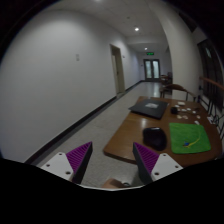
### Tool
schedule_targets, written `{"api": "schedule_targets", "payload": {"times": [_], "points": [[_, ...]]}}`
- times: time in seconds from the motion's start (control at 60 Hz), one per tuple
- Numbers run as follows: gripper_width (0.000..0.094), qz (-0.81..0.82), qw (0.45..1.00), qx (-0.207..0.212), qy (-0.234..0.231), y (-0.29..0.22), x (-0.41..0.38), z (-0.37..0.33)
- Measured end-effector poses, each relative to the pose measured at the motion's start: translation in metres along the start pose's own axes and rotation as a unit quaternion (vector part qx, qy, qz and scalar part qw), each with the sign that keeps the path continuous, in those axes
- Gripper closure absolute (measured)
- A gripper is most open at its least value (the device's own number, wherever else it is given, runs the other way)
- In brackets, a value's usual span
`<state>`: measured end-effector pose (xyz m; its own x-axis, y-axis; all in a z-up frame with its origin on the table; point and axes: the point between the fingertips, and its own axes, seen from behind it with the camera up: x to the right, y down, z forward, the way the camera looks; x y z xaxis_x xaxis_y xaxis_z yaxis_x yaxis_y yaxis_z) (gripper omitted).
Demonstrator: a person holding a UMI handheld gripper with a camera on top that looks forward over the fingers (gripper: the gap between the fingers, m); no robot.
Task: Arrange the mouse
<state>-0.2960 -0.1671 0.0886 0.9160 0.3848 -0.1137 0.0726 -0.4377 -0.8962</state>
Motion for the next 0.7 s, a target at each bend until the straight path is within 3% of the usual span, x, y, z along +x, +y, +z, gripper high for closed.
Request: {"api": "schedule_targets", "payload": {"times": [0.3, 0.433, 0.7], "points": [[0.0111, -0.008, 0.992, -0.012, 0.124, 0.007, 0.161, 0.035], [0.0105, -0.026, 0.994, -0.036, 0.103, 0.015, 0.178, 0.069], [0.0118, -0.03, 0.991, -0.045, 0.12, -0.003, 0.21, 0.129]]}}
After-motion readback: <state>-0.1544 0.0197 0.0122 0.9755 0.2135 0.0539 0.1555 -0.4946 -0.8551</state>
